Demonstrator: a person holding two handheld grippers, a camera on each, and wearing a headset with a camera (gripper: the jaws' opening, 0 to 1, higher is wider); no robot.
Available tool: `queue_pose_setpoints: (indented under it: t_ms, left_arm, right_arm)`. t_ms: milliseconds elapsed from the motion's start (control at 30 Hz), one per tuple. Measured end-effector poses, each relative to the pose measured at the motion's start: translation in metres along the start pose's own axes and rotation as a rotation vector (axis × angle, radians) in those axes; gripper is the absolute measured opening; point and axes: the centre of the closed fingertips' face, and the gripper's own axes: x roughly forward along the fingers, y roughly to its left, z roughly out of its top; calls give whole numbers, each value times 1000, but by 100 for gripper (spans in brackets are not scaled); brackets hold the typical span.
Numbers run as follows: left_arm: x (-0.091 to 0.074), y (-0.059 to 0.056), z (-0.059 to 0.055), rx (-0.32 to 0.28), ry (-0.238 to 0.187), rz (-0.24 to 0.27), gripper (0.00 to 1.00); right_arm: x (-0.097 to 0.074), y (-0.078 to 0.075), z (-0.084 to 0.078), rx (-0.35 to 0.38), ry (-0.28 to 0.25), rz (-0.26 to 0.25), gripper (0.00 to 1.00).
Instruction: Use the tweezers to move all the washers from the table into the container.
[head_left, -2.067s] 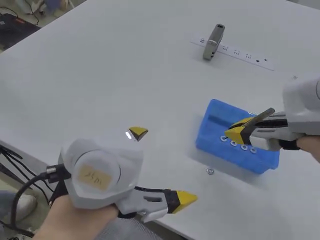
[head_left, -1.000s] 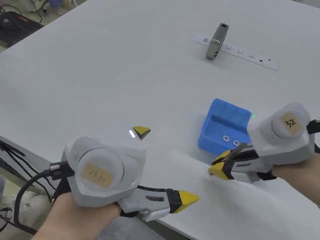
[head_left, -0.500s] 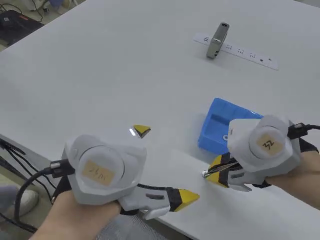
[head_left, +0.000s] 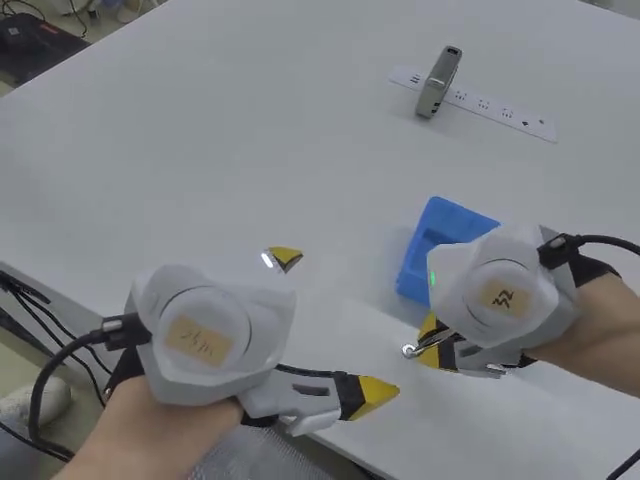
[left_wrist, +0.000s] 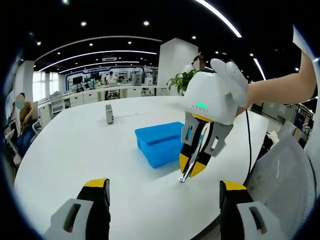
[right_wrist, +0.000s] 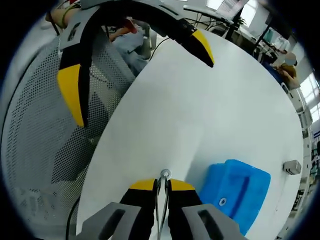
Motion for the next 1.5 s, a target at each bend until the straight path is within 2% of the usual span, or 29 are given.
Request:
queue_pose_setpoints:
  t_ms: [133, 333, 833, 1500]
  left_arm:
    - [0, 0, 0, -1, -2, 0, 92]
    - [0, 1, 0, -2, -5, -1, 92]
    - [-1, 0, 1, -4, -7, -3, 92]
    - [-1, -1, 1, -5, -3, -5, 92]
  right_arm:
    - [0, 0, -1, -37, 41, 0, 5]
    - [2, 1, 5, -69, 62, 7, 5]
    - [4, 3, 12, -40, 16, 2, 5]
    - [2, 3, 16, -67, 22, 4, 5]
